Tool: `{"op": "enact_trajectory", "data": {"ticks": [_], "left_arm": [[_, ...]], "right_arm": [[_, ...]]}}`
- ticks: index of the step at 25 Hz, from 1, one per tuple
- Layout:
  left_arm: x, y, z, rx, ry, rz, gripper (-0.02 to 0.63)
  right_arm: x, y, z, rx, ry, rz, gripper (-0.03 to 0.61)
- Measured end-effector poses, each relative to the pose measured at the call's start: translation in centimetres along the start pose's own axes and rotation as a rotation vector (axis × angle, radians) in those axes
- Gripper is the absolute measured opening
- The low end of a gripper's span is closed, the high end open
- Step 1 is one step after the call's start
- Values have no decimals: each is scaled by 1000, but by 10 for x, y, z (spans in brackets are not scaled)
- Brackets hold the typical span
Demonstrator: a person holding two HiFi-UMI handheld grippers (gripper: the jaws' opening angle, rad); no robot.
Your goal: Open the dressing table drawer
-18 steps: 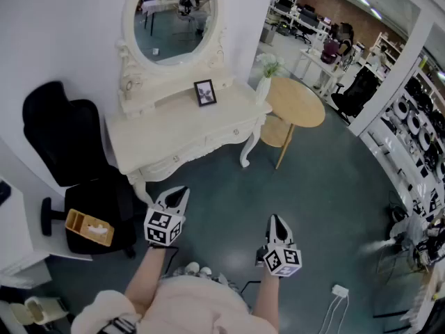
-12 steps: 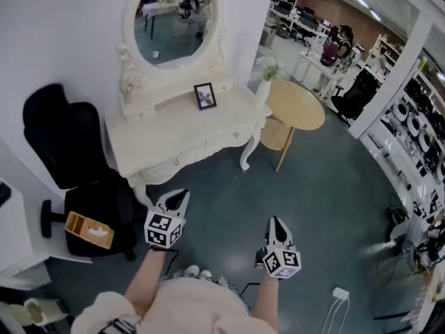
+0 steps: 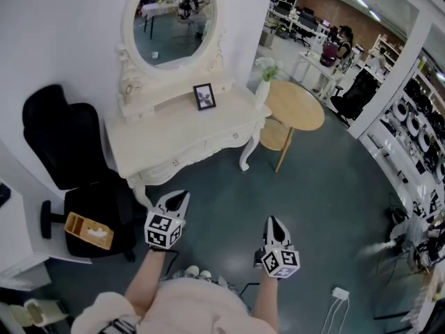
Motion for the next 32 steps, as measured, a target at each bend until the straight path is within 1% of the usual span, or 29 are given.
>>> {"op": "enact_trajectory", "data": {"ticks": [5, 11, 12, 13, 15, 18, 22, 24, 26, 32], "left_arm": [[-2, 0, -1, 4, 0, -4, 28], [-2, 1, -3, 8, 0, -7, 28], [-2, 0, -3, 9, 1, -8, 28], [-2, 0, -3, 10, 2, -10, 28], [-3, 1, -4, 11, 5, -12, 28], [-1, 3, -6, 14, 6, -11, 28], [2, 3, -9, 21, 9, -13, 28], [4, 3, -9, 21, 9, -16, 28], [6, 4, -10, 25, 10, -16, 28], [16, 2, -12, 26, 14, -30, 28]], "right_arm": [[-2, 2, -2, -2, -24, 9, 17], [1, 2, -4, 18, 6, 11, 17], [2, 1, -4, 17, 5, 15, 28], [2, 1, -4, 16, 5, 18, 56], [3, 0, -4, 12, 1, 18, 147], [5, 1, -3, 1, -14, 11, 262], [3, -1, -2, -22, -37, 6, 390], [3, -3, -3, -27, -45, 4, 424], [5, -4, -3, -26, -42, 1, 442], [15, -11, -5, -25, -36, -6, 454]]}}
Point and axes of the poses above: the fingertips, and each gripper's own axes: y backward along the fingers, x to its left, z out of its top, the point moved 3 cm from there along y, backward along the fingers, and after that the axes turned 11 degrees about -y, right-handed, at the moved point
